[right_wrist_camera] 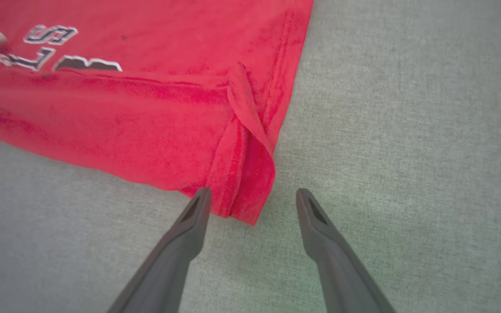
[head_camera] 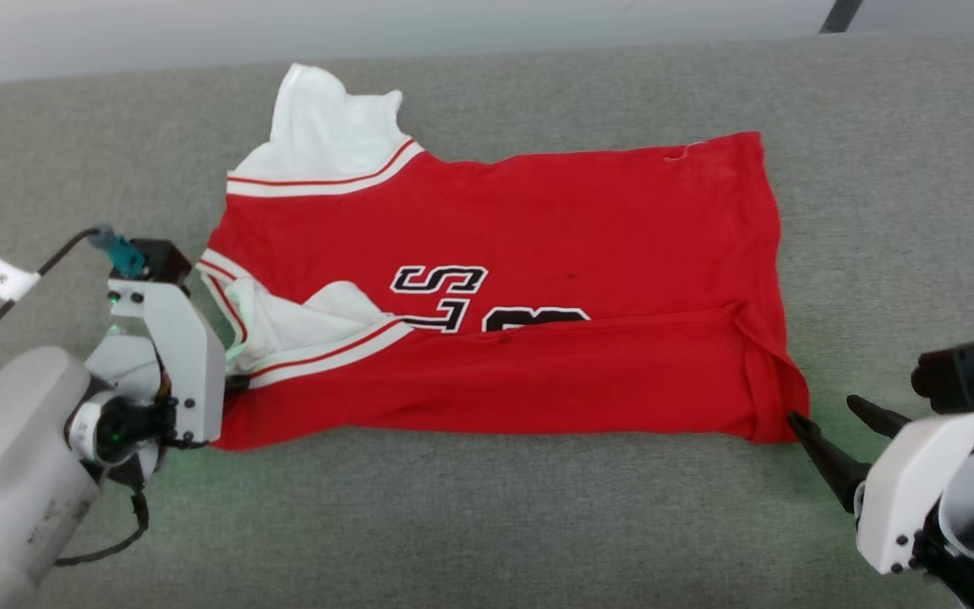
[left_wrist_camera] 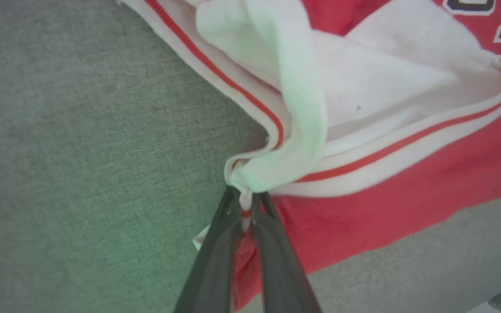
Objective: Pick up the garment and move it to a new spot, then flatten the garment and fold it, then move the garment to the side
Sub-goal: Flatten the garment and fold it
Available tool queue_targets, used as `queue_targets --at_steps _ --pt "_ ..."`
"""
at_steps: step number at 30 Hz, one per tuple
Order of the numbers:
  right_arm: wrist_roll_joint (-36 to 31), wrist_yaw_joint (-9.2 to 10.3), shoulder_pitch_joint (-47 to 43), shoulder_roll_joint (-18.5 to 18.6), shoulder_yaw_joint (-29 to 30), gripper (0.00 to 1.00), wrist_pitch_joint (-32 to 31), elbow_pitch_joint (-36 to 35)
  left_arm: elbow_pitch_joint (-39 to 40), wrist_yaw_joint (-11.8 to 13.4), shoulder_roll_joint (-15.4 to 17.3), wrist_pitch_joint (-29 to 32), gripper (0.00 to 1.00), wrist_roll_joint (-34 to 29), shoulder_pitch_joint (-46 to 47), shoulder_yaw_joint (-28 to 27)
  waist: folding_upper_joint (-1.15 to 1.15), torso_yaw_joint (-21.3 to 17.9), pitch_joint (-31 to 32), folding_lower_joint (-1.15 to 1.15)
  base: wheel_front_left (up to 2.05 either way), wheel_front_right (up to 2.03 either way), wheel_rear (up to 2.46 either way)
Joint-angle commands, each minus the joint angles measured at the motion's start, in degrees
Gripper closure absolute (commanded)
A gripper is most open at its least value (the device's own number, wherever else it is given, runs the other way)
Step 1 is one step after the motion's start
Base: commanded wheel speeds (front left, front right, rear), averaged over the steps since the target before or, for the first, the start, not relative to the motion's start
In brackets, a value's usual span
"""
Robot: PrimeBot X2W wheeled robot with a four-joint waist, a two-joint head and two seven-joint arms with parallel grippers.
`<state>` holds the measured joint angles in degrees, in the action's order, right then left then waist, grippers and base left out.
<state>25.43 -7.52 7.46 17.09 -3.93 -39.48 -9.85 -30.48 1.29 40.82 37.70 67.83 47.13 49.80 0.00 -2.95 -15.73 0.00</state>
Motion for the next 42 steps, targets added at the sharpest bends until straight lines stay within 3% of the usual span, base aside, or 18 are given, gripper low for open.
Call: queue_targets --at_steps 1,10,11,12,13,30,42 --pt "0.21 0.06 1.74 0.23 -0.1 0.0 -1.06 1.53 -0.82 -0.13 -0.49 -0.34 1.0 -0.67 0.41 0.4 0.0 0.99 -0.88 0.0 0.0 0.0 0.0" --pt "0.57 0.06 7.78 0.23 -2.18 0.0 -6.43 10.85 -2.46 -0.85 -2.76 -0.72 1.0 -1.22 1.98 0.92 0.0 3.03 -2.23 0.0 0.0 0.0 0.0" --pt "0.47 0.06 8.2 0.38 -2.58 0.27 -7.03 11.77 -2.69 -0.83 -3.01 -0.82 1.0 -1.24 2.02 0.95 0.0 3.21 -2.27 0.0 0.0 0.0 0.0" --pt "0.59 0.06 8.59 0.39 -2.97 0.8 -7.39 12.61 -2.97 -0.93 -3.27 -0.93 1.0 -1.12 2.07 0.89 0.0 3.34 -2.31 0.0 0.0 0.0 0.0" --pt "0.67 0.06 8.96 0.5 -3.35 1.0 -7.73 13.31 -3.22 -1.09 -3.41 -1.0 1.0 -1.07 2.13 0.89 0.0 3.43 -2.33 0.0 0.0 0.0 0.0" --pt "4.12 0.06 10.07 4.94 -4.22 1.0 -9.68 13.05 -4.48 -1.48 -2.88 0.76 1.0 -0.34 2.94 0.91 0.0 4.67 0.62 0.0 0.0 0.0 0.0" --pt "5.49 0.07 6.32 8.01 -2.7 1.0 -13.76 9.14 -0.4 1.07 -1.47 4.12 1.0 0.25 1.53 1.65 0.0 5.89 3.97 0.0 0.0 0.0 0.0"
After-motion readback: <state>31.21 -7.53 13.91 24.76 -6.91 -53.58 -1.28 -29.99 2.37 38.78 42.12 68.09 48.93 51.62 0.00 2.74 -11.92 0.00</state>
